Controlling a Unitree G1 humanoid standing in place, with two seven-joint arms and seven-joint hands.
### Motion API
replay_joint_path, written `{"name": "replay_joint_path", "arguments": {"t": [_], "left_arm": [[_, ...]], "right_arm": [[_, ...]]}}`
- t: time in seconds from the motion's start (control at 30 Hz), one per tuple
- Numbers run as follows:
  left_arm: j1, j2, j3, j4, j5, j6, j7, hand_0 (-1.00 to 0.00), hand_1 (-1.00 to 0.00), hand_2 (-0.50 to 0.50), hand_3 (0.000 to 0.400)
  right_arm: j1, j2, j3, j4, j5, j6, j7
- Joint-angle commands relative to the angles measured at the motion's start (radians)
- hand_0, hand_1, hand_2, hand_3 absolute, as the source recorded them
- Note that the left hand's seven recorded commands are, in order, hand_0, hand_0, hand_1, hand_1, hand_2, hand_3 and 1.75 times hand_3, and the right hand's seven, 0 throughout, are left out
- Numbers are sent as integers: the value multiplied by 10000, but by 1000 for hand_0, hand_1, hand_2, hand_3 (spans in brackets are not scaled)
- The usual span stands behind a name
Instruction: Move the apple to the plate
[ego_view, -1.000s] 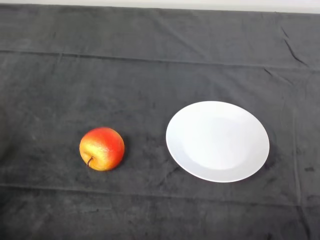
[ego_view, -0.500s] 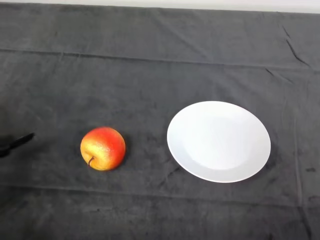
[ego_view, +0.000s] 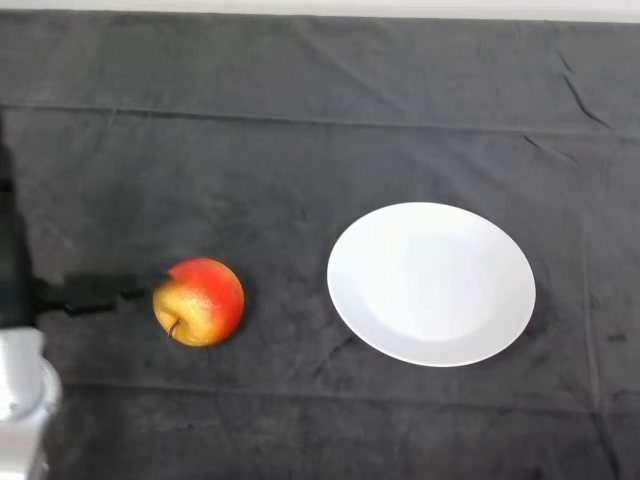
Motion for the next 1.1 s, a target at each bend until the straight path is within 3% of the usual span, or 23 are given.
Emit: {"name": "replay_joint_path", "arguments": {"t": [0.03,0.17,0.33,0.8,1.1], "left_arm": [[542,-197,-268,-644,278,330,99,0,0,0,0],[1152,-229,-902,-1914,437,1000,1,0,0,0,0],[1524,-37,-1372,-2582,461,1613,-316,0,0,0,0],[1062,-60,-2317,-1321,599,2452,-713,0,0,0,0],[681,-153,-2661,-496,420,2537,-811,0,0,0,0]], "right_arm": [[0,-25,-1,-317,134,-33,-71],[13,-6,8,-358,130,-32,-90],[27,13,19,-404,125,-30,-110],[54,48,38,-492,121,-22,-156],[62,57,41,-518,126,-16,-173]]}}
